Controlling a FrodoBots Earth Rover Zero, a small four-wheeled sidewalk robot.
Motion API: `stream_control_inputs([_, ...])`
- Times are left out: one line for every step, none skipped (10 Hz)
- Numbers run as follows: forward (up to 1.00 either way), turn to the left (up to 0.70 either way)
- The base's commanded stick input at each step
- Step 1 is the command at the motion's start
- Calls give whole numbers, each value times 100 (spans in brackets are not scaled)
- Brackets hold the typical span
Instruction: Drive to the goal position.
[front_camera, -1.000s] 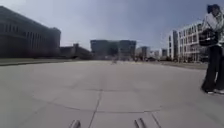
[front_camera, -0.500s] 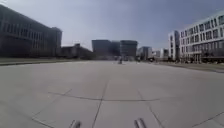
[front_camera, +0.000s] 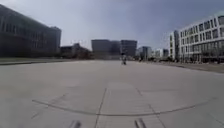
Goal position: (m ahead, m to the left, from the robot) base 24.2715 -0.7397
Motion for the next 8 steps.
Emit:
stream_control_inputs([85,1])
stream_control_inputs([85,1])
stream_control_inputs([85,1])
stream_control_inputs([85,1])
stream_control_inputs([85,1])
stream_control_inputs([85,1])
stream_control_inputs([85,1])
stream_control_inputs([85,1])
